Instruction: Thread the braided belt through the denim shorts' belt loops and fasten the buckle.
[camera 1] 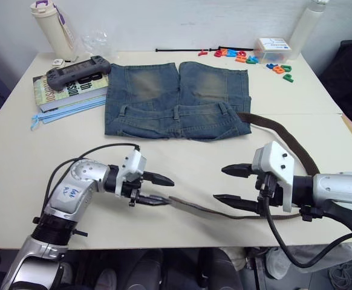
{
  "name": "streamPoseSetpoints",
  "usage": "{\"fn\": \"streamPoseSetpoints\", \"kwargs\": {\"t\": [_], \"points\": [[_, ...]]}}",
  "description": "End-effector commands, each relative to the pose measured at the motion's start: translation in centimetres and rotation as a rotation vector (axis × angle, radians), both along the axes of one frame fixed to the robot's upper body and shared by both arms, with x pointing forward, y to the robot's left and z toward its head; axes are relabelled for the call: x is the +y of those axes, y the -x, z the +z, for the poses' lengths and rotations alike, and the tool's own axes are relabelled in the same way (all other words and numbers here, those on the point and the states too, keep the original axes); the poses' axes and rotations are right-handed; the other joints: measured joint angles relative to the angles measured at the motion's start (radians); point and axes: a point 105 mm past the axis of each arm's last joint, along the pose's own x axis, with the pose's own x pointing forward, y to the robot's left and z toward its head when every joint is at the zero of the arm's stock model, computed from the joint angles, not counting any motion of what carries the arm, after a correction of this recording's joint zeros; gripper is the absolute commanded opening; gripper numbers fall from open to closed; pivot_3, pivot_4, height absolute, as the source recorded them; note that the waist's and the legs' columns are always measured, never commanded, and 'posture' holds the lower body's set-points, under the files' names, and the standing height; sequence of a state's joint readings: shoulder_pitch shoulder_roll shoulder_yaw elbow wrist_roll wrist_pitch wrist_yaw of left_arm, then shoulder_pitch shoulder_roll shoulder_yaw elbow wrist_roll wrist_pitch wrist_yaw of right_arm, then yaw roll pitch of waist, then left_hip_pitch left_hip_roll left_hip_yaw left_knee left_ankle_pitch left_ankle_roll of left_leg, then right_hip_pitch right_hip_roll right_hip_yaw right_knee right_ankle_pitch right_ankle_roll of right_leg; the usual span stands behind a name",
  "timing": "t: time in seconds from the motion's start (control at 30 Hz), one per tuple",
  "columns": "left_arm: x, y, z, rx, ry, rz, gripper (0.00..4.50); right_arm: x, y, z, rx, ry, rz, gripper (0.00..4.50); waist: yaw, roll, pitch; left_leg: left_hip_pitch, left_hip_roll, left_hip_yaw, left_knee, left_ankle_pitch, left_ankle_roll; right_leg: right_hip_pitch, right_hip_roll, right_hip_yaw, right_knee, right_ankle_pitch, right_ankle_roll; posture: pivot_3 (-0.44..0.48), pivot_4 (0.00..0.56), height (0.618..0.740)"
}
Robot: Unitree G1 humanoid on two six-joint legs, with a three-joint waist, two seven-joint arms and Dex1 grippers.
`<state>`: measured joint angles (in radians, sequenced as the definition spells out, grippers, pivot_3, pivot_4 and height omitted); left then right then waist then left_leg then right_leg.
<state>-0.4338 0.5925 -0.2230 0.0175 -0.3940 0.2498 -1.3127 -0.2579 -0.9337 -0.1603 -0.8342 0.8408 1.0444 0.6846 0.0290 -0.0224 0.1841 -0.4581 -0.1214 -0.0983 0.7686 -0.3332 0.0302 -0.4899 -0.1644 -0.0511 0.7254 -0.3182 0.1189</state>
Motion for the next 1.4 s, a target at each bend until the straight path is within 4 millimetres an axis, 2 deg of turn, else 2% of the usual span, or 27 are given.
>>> {"fn": "streamPoseSetpoints", "kwargs": {"t": [0.03, 0.23, 0.27, 0.4, 0.6, 0.73, 0.83, 0.9, 1.0, 1.1, 1.13, 1.27, 1.4], "points": [[-0.7, -0.1, -1.3, -0.062, -0.026, -0.032, 4.46, 0.6, 0.6, 0.8, -0.066, 0.008, 0.029, 3.63, -0.001, 0.0, 0.0, 0.0, 0.0, 0.0, 0.0, 0.0, 0.0, 0.0, 0.0, 0.0, 0.0, 0.0, 0.0, 0.0, 0.15, 0.657], [-0.9, -0.7, -3.8, -0.053, -0.07, -0.011, 4.46, 0.7, 0.8, 1.0, -0.071, 0.004, 0.027, 3.63, -0.001, 0.0, 0.0, 0.001, 0.0, 0.0, 0.0, 0.0, 0.001, 0.002, 0.0, 0.0, -0.001, 0.0, 0.001, 0.0, 0.15, 0.657], [-0.8, -0.7, -4.0, -0.047, -0.076, -0.008, 4.21, 0.7, 0.8, 1.0, -0.071, 0.004, 0.026, 3.63, -0.001, 0.0, 0.0, 0.002, 0.0, 0.0, 0.0, 0.0, 0.001, 0.002, 0.0, 0.0, -0.001, 0.0, 0.001, 0.0, 0.15, 0.657], [-0.5, -0.5, -4.0, -0.04, -0.085, -0.026, 2.8, 0.6, 0.8, 1.0, -0.073, 0.004, 0.016, 3.63, -0.002, 0.0, 0.0, 0.006, 0.0, 0.0, -0.001, -0.001, 0.002, 0.006, 0.0, 0.0, -0.002, 0.0, 0.001, 0.0, 0.15, 0.657], [-0.4, -0.4, -3.9, -0.042, -0.099, -0.029, 0.05, 0.6, 0.9, 1.1, -0.071, -0.016, 0.01, 3.63, -0.003, 0.0, 0.0, 0.01, 0.0, 0.0, -0.002, -0.001, 0.003, 0.01, 0.0, 0.0, -0.003, 0.0, 0.001, 0.0, 0.15, 0.657], [-0.8, 0.0, -2.5, -0.003, -0.034, -0.031, 0.05, 0.6, 1.2, 1.3, -0.055, -0.043, 0.004, 3.63, -0.003, 0.0, 0.0, 0.011, 0.0, 0.0, -0.003, -0.002, 0.003, 0.011, 0.0, 0.0, -0.003, 0.0, 0.001, 0.0, 0.15, 0.657], [-1.2, 0.7, 1.5, 0.244, 0.154, -0.001, 0.05, 0.7, 3.0, 1.9, 0.028, -0.178, 0.031, 3.63, -0.002, 0.0, 0.0, 0.011, 0.0, 0.0, -0.004, -0.002, 0.004, 0.011, 0.0, 0.0, -0.004, 0.0, 0.001, 0.0, 0.15, 0.657], [-1.2, 0.8, 3.3, 0.351, 0.227, 0.022, 0.05, 0.9, 4.4, 2.4, 0.097, -0.252, 0.058, 3.63, 0.0, 0.0, 0.0, 0.011, 0.0, -0.001, -0.004, -0.002, 0.004, 0.011, 0.001, 0.0, -0.005, 0.0, 0.001, 0.0, 0.15, 0.657], [-1.0, 0.9, 4.2, 0.411, 0.258, 0.053, 0.05, 1.2, 5.9, 3.1, 0.205, -0.357, 0.076, 3.63, 0.0, 0.001, 0.0, 0.011, 0.0, -0.001, -0.004, -0.002, 0.004, 0.012, 0.0, 0.0, -0.006, 0.001, 0.001, 0.0, 0.15, 0.657], [-1.0, 1.2, 5.3, 0.478, 0.308, 0.062, 0.05, 2.2, 7.0, 2.4, 0.387, -0.484, 0.051, 3.63, -0.004, 0.0, 0.0, 0.013, 0.001, -0.001, -0.004, -0.002, 0.004, 0.014, 0.0, 0.0, -0.007, 0.001, 0.001, 0.0, 0.15, 0.657], [-1.1, 1.4, 5.6, 0.493, 0.318, 0.059, 0.05, 2.5, 6.9, 2.1, 0.42, -0.509, 0.025, 3.63, -0.006, 0.001, 0.0, 0.013, 0.001, -0.001, -0.005, -0.002, 0.004, 0.014, 0.001, 0.0, -0.007, 0.001, 0.001, 0.0, 0.15, 0.657], [-1.5, 1.6, 6.7, 0.532, 0.355, 0.059, 0.05, 3.4, 4.3, 0.5, 0.536, -0.685, -0.163, 3.63, -0.005, 0.0, 0.0, 0.015, 0.001, -0.001, -0.007, -0.002, 0.004, 0.015, 0.0, 0.001, -0.008, 0.001, 0.001, 0.0, 0.15, 0.657], [-1.6, 1.9, 7.0, 0.542, 0.358, 0.054, 0.05, 3.5, 2.1, 1.1, 0.563, -0.881, -0.278, 3.63, -0.002, 0.001, 0.001, 0.015, 0.0, -0.001, -0.008, -0.002, 0.004, 0.014, 0.0, 0.001, -0.009, 0.001, 0.002, 0.0, 0.15, 0.657]]}}
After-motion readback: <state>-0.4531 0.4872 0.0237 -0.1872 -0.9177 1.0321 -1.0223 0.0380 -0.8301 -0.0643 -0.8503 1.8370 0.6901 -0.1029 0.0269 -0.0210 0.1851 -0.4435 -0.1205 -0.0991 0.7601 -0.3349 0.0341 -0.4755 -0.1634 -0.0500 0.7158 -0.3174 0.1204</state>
